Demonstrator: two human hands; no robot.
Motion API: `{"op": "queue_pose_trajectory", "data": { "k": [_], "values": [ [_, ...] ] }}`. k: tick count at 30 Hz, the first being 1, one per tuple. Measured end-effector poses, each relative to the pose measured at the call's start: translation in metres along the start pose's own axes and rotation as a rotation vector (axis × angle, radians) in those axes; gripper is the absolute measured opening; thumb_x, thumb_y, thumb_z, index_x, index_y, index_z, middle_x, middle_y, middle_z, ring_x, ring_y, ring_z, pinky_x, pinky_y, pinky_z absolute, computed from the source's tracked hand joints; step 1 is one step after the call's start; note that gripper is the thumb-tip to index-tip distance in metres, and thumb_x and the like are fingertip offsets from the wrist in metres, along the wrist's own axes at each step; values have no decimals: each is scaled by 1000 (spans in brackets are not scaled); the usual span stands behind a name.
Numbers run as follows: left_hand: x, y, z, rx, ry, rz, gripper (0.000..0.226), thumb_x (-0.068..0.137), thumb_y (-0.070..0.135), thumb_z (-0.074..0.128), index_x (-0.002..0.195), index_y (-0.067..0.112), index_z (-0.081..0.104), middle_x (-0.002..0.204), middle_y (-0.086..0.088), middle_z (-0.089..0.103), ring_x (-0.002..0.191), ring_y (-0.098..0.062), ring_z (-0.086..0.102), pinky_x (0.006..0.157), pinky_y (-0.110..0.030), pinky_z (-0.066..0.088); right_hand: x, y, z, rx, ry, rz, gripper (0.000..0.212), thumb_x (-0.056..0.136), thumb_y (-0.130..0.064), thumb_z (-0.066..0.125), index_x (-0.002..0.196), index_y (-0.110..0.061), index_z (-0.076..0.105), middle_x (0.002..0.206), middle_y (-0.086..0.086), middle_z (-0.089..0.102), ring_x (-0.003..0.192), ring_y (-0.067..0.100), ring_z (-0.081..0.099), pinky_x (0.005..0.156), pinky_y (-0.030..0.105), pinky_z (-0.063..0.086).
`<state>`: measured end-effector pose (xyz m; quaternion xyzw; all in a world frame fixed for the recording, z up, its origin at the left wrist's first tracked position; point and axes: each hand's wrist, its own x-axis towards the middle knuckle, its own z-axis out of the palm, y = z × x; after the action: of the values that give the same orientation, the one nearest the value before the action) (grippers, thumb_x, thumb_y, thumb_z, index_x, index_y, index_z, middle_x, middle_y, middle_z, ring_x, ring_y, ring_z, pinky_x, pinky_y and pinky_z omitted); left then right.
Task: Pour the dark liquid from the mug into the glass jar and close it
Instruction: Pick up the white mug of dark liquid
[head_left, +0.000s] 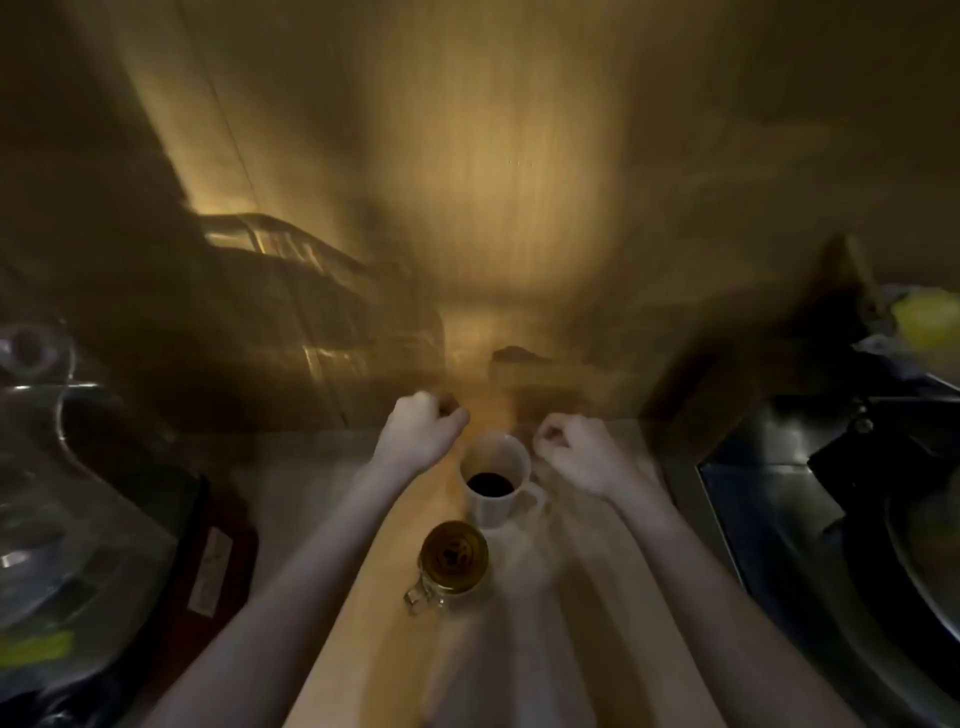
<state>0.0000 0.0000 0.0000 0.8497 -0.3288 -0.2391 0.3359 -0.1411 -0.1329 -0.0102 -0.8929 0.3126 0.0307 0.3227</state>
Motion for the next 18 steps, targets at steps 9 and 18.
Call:
{"op": "queue_pose_trajectory", "data": {
  "k": [9,18],
  "values": [
    [6,-42,51,-105,-84,-251,63,84,33,55,137,6,34,135,-15,50,118,-30,51,93,-37,44,5,41,80,134,81,96,43,87,-16,56,128,-16,43,123,8,58,112,27,55,88,39,50],
    [5,-44,64,-247,-148,-299,64,79,30,61,135,8,39,137,-14,49,123,-31,47,103,-46,40,7,50,101,290,174,125,14,91,-6,56,99,4,60,88,17,65,79,19,54,58,18,28]
  ]
}}
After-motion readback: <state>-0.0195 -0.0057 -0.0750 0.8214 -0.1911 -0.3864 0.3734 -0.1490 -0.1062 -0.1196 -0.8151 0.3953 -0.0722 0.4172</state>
